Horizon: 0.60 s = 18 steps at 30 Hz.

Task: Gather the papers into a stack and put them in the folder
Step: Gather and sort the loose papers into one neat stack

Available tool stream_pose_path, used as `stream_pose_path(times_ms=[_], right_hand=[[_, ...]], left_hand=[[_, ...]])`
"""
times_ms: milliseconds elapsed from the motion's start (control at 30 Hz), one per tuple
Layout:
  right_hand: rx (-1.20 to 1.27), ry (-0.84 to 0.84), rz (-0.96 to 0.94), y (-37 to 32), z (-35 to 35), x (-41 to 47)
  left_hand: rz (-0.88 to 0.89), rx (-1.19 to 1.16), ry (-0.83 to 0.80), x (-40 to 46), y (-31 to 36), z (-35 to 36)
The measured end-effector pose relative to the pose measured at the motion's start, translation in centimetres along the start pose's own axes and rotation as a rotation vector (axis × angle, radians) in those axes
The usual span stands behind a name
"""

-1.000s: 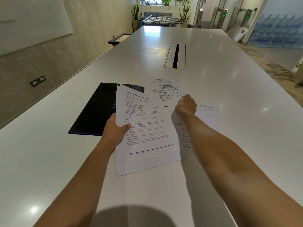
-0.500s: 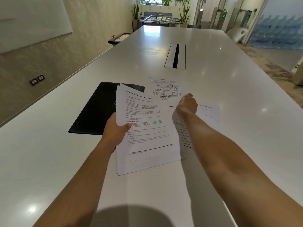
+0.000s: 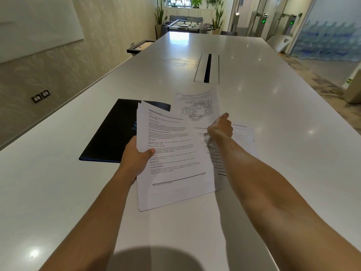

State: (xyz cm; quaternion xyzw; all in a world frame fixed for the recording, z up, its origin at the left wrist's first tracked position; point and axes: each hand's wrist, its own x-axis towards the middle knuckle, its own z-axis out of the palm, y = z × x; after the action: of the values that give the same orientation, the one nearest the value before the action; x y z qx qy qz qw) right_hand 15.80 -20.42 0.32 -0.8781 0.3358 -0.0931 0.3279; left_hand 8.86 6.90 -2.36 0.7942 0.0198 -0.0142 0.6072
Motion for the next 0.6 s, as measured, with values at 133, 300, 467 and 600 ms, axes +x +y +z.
stream_pose_path(times_ms=[133, 300, 467, 600], right_hand=[[0.120, -0.088, 0.028, -0.2, -1.0, 0.4], [0.041, -0.127, -0.050, -0.2, -1.4, 0.3], [-0.067, -0.127, -0.064, -1.2, -0.9, 0.1], [-0.287, -0.043, -0.092, -1.9, 0.5, 0.1]], left_hand=[[-0.005, -0.009, -0.002, -0.1, 0.1, 0.0], [-0.004, -0.029, -0.017, -0.1, 0.3, 0.0], [-0.011, -0.017, -0.011, -0.2, 0.3, 0.0], [0.002, -0.031, -0.005, -0.1, 0.3, 0.0]])
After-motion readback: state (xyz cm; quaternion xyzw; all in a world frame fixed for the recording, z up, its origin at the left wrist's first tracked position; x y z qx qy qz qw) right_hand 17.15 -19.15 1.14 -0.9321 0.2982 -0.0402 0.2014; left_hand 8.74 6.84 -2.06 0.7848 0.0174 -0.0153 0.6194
